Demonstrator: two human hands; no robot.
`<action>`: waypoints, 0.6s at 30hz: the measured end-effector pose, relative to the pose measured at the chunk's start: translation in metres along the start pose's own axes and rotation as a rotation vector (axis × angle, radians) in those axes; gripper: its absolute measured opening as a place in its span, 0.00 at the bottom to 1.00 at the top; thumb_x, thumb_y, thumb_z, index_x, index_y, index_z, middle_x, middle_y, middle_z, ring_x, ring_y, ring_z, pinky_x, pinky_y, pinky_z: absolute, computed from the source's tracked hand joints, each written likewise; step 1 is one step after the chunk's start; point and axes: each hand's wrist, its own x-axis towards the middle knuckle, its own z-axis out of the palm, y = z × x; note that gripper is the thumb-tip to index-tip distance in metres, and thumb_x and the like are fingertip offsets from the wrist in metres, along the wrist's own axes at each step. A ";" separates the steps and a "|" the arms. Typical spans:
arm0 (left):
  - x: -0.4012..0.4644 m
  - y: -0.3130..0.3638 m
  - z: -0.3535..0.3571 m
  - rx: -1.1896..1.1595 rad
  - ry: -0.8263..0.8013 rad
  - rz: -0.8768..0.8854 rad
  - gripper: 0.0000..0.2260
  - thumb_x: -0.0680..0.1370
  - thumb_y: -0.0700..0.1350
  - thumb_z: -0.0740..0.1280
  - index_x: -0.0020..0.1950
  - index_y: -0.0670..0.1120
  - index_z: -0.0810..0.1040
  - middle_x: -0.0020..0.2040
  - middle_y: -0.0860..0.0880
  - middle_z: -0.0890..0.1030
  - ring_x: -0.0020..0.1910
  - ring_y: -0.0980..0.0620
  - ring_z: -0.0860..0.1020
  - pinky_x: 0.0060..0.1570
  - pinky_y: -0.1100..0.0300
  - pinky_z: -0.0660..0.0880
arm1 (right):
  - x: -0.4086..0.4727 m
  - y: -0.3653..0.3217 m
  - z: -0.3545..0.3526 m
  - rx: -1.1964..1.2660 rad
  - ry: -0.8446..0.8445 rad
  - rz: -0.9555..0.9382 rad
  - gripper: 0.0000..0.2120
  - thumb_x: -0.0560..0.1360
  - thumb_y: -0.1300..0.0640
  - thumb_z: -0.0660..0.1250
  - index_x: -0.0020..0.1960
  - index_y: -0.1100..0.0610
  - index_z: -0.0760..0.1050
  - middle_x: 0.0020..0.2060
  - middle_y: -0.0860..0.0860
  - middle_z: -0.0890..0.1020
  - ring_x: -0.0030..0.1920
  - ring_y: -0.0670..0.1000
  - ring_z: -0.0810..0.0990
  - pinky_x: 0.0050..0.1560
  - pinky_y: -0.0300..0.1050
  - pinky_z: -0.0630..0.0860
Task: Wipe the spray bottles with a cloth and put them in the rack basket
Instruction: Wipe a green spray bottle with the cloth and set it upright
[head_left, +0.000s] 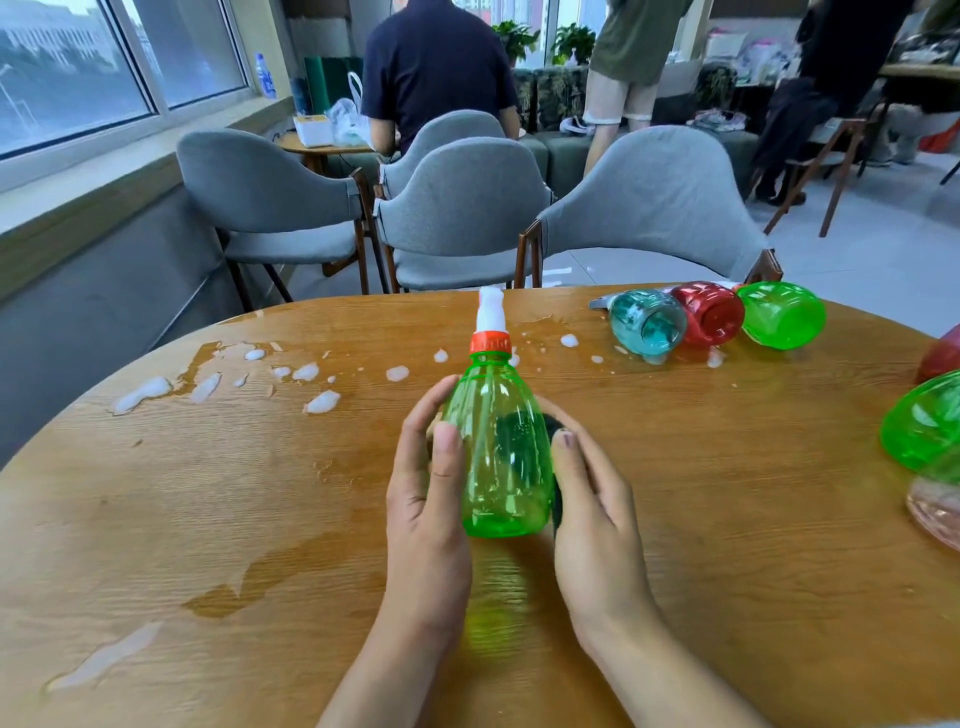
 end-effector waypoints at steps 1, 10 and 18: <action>0.002 -0.001 0.000 0.045 -0.006 0.008 0.18 0.85 0.57 0.59 0.71 0.54 0.77 0.63 0.70 0.81 0.65 0.69 0.78 0.60 0.69 0.76 | -0.001 -0.001 -0.001 0.007 0.032 -0.017 0.14 0.85 0.47 0.60 0.67 0.42 0.81 0.67 0.45 0.82 0.71 0.50 0.78 0.73 0.64 0.72; -0.005 -0.007 0.010 -0.086 -0.087 -0.206 0.28 0.76 0.66 0.71 0.77 0.67 0.72 0.76 0.54 0.77 0.75 0.48 0.77 0.74 0.35 0.71 | -0.003 -0.007 -0.005 -0.195 0.074 -0.311 0.18 0.83 0.50 0.62 0.72 0.45 0.76 0.70 0.39 0.79 0.74 0.43 0.74 0.71 0.37 0.71; 0.003 0.002 -0.002 -0.136 0.063 -0.155 0.19 0.82 0.49 0.66 0.74 0.57 0.77 0.63 0.51 0.87 0.62 0.49 0.85 0.56 0.59 0.81 | -0.015 0.003 -0.006 -0.782 -0.272 -0.866 0.15 0.86 0.52 0.61 0.72 0.52 0.76 0.78 0.49 0.72 0.80 0.57 0.66 0.77 0.54 0.69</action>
